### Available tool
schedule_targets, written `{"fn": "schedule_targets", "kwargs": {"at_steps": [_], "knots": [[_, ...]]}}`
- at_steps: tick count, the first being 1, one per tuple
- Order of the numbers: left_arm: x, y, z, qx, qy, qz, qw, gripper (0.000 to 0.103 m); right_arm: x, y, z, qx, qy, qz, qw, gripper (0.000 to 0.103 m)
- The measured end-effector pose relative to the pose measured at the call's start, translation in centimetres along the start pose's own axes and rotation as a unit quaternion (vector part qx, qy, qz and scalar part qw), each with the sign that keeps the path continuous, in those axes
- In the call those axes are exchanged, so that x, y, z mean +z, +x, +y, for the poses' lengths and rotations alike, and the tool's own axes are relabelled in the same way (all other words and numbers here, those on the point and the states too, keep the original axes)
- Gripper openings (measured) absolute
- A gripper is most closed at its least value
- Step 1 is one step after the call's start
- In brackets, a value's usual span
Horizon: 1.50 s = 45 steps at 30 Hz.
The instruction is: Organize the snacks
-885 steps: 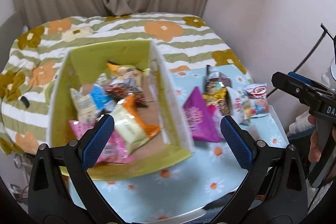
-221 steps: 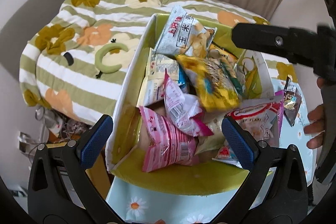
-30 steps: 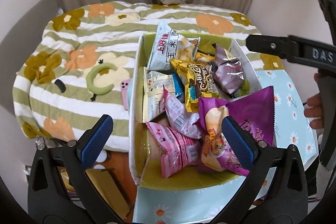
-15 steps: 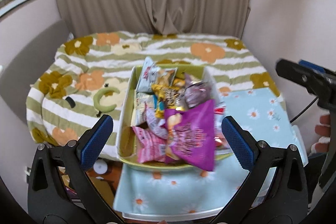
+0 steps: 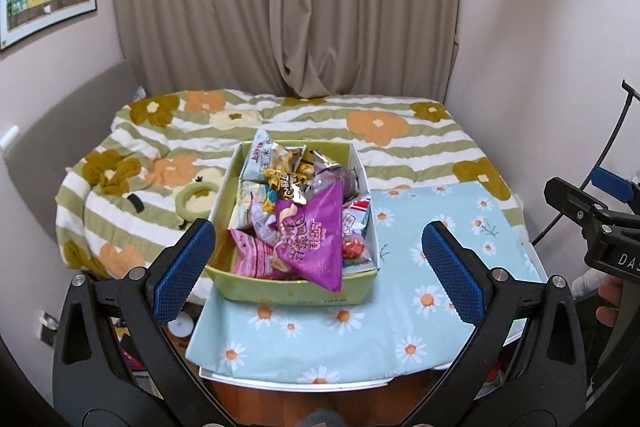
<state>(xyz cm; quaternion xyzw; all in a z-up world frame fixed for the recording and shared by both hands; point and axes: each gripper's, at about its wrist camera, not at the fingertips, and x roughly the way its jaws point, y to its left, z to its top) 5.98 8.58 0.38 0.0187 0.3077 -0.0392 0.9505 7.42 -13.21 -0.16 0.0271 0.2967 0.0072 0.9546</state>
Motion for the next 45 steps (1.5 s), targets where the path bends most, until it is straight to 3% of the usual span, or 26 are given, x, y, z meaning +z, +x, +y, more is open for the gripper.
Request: {"fn": "schedule_targets", "kwargs": {"at_steps": [14,45], "knots": [[-0.7,-0.7,-0.5,0.007,0.001,0.0,1.0,0.102,-1.8,-0.7,-0.4,-0.022,-0.006,0.002,1.0,0.102],[-0.6,-0.8,-0.7,0.007,0.007,0.0,1.0,0.102,-2.2,-0.9,-1.1,-0.027,0.002,0.005,1.0,0.102]]}}
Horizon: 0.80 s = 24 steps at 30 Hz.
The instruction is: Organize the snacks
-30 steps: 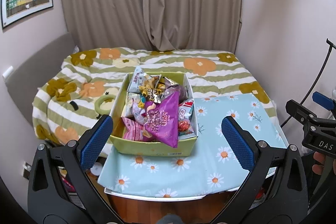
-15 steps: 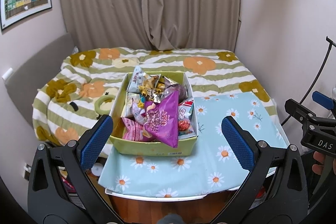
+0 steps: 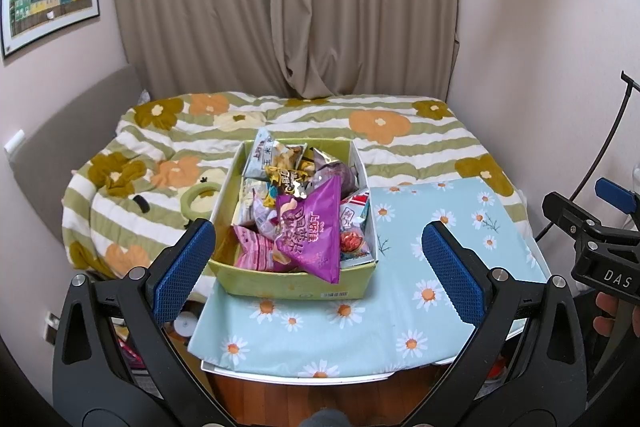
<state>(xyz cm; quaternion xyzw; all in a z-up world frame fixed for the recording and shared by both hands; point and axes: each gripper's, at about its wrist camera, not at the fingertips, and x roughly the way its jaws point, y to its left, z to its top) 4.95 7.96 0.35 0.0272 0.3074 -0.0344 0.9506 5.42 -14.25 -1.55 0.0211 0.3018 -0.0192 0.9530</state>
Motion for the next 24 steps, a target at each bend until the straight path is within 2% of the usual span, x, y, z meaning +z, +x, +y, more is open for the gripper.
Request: {"fn": "schedule_targets", "kwargs": {"at_steps": [24], "knots": [[0.5,-0.02,0.3,-0.003,-0.01,-0.001,0.9999,0.102,0.03,0.09,-0.16,0.0,0.0,0.0,1.0,0.102]]}}
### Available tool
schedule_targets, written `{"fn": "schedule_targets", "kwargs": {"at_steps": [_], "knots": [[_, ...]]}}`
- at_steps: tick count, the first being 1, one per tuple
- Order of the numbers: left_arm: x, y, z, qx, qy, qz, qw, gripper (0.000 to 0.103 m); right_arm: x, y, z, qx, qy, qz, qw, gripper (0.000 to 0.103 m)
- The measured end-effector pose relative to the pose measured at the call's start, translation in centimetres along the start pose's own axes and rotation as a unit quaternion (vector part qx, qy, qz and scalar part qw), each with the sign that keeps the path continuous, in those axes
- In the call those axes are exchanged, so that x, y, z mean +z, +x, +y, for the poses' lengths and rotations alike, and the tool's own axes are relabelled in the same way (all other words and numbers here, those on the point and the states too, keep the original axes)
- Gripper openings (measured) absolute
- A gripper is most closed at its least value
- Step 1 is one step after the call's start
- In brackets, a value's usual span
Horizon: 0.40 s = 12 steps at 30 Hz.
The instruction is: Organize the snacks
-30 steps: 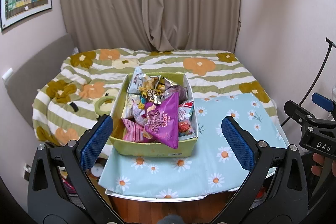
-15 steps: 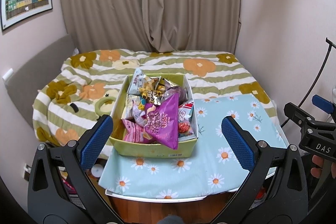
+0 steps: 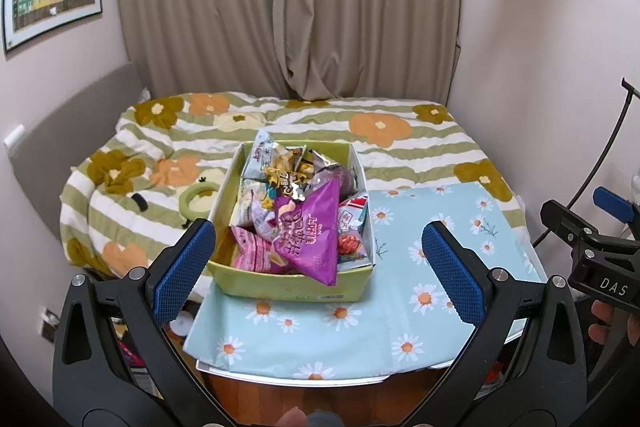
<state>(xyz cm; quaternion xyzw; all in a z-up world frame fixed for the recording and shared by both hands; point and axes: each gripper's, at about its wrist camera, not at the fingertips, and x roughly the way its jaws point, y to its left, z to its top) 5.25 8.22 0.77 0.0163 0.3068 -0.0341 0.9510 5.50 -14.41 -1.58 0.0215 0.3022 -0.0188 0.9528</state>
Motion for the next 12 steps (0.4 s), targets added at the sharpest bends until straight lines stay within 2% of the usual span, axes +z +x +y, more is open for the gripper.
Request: {"fn": "schedule_targets", "kwargs": {"at_steps": [12], "knots": [[0.04,-0.09,-0.69,0.016,0.002,-0.014,0.9998,0.102,-0.06,-0.05,-0.07,0.0,0.0,0.0,1.0,0.102]]}}
